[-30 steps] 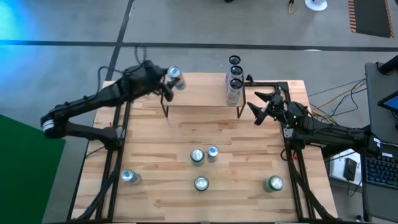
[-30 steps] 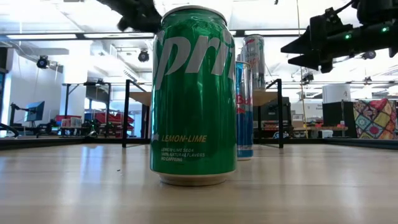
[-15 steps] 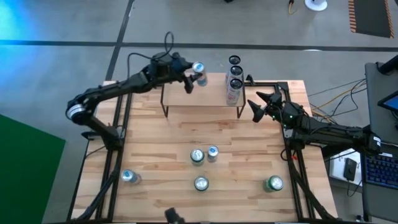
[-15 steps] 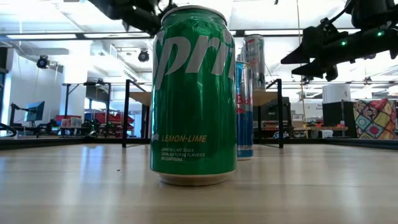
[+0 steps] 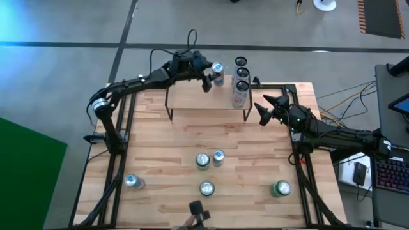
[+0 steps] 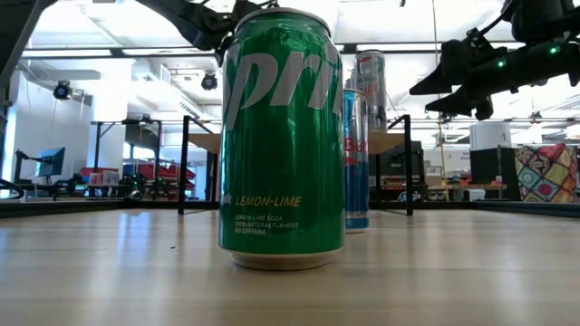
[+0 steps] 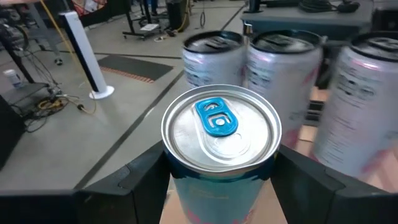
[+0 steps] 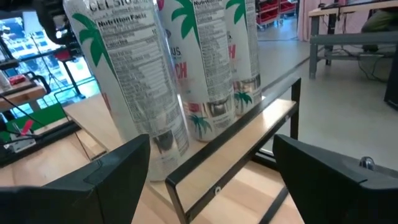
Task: Place canned beverage on shelf
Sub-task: Put the top left blue soda can on the shelf, then put the right blue soda can on the shelf aligned with the other blue soda can
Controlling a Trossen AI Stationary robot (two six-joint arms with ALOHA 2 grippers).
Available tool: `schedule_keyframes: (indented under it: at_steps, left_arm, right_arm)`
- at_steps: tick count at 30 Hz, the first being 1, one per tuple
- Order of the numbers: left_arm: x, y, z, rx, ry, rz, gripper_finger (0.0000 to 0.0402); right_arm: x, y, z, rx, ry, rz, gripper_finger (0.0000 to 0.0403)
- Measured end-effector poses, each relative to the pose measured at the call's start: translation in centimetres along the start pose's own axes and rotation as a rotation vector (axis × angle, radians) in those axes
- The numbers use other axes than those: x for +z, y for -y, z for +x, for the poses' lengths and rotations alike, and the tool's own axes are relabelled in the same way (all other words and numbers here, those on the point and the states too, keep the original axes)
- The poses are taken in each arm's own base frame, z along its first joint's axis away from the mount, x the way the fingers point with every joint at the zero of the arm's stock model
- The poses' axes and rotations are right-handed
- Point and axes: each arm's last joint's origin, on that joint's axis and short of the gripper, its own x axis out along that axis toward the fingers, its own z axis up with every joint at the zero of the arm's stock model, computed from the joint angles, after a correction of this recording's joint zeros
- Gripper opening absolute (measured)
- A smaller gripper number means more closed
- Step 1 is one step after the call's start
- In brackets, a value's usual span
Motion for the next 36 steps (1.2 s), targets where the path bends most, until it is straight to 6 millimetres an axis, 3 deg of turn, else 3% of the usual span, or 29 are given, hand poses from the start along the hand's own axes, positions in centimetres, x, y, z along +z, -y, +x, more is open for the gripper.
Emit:
schedule_keyframes:
  at_steps: [7, 16, 29, 36]
  left_arm:
    - [0.0, -0.9, 1.6, 0.003, 0.006, 0.001, 0.0231]
    - [-1.3, -2.5, 3.1, 0.016, -0.028, -0.054, 0.0234]
    - [-1.3, -3.0, 2.9, -0.023, -0.041, -0.072, 0.0325]
    - [-0.3, -2.5, 2.7, -0.088, -0.038, -0.106, 0.0347]
  right_arm:
    - [-0.2, 0.0, 0.0, -0.007, -0.019, 0.005, 0.0327]
    - [-0.4, 0.1, 0.1, -0.012, -0.038, -0.002, 0.0327]
    - [-0.3, 0.0, 0.1, -0.009, -0.023, 0.001, 0.0327]
    - [-0.2, 0.0, 0.1, -0.01, -0.022, 0.001, 0.0327]
